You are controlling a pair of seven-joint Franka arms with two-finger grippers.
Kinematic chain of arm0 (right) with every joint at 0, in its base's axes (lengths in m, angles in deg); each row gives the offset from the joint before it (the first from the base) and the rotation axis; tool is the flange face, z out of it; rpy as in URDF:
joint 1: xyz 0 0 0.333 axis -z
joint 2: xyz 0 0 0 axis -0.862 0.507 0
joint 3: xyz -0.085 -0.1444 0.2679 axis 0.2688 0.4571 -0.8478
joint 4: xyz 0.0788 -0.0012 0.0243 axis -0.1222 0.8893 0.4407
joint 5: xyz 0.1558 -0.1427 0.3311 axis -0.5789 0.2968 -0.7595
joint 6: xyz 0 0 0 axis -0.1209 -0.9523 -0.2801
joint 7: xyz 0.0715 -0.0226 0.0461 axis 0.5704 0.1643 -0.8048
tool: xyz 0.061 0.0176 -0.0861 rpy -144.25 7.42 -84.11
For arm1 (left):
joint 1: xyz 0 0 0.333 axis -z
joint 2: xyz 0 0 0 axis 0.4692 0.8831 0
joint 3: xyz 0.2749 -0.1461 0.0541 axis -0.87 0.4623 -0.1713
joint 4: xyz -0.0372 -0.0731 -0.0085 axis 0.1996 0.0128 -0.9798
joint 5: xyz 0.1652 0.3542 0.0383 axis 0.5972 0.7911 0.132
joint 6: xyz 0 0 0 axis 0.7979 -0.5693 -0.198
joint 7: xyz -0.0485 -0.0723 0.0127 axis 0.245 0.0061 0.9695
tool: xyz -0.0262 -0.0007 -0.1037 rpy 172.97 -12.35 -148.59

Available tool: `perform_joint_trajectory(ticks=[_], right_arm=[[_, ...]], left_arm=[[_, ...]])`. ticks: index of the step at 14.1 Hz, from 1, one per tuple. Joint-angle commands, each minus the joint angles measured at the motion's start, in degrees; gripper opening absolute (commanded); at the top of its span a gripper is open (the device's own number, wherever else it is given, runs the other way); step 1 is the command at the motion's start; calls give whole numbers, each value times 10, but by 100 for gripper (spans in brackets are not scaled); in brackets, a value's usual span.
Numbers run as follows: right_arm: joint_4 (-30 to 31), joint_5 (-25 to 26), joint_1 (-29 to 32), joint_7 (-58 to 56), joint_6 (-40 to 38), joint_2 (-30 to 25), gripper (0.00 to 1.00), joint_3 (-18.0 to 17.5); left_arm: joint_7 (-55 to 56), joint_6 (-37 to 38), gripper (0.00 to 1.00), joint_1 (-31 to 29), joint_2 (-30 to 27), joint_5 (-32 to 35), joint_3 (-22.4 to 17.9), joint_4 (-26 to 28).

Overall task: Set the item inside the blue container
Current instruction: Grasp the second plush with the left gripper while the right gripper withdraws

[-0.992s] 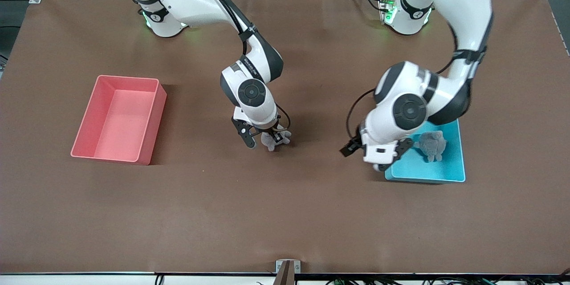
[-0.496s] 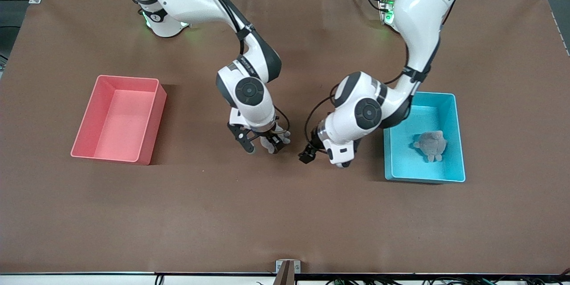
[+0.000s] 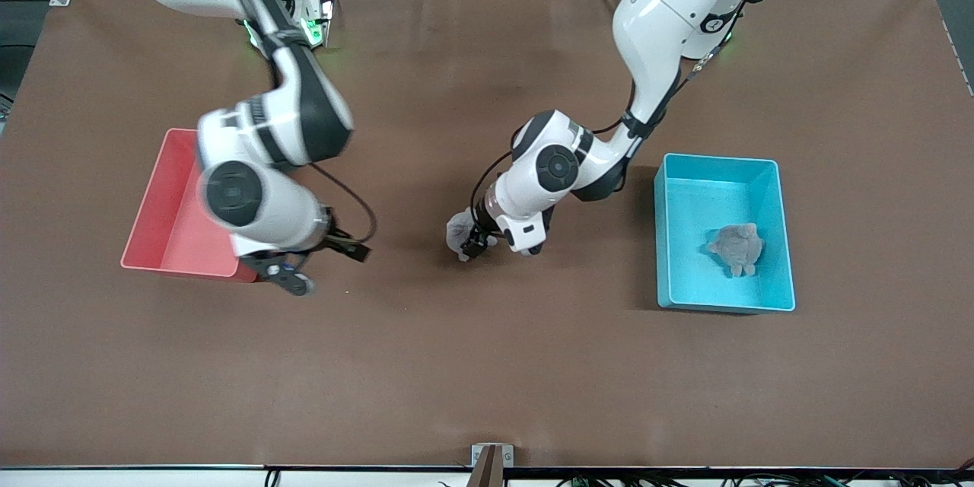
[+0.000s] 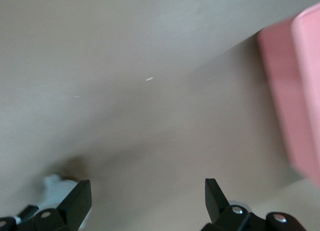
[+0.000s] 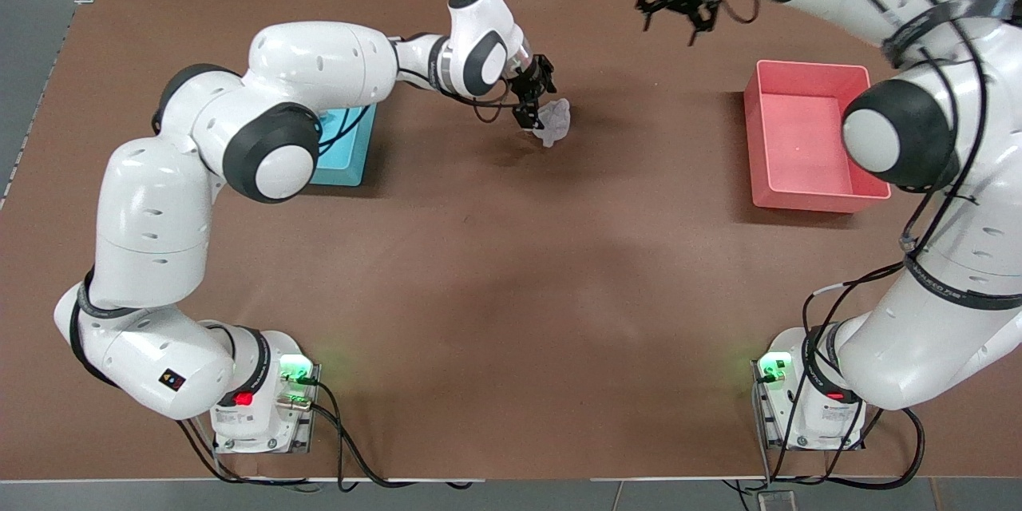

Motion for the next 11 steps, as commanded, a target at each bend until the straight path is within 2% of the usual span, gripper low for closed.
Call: perform_joint_trajectory(ticks=[1, 3, 4, 8, 11], right_arm=[[39, 8, 65, -133, -38, -52, 100, -13], [39, 44, 109, -220, -68, -72, 100, -13], [39, 64, 124, -252, -77, -81, 100, -13], [34, 69, 219, -394, -109, -111, 100, -13], [29, 75, 249, -409, -130, -133, 100, -13]], left_arm=[[21, -5, 100, 22, 17, -6, -11, -14], [22, -29, 96, 32, 30, -2, -16, -13], [21, -41, 77, 34, 32, 3, -16, -13], [15, -46, 0, 30, 35, 9, -16, -13], [21, -35, 0, 24, 17, 56, -16, -12]])
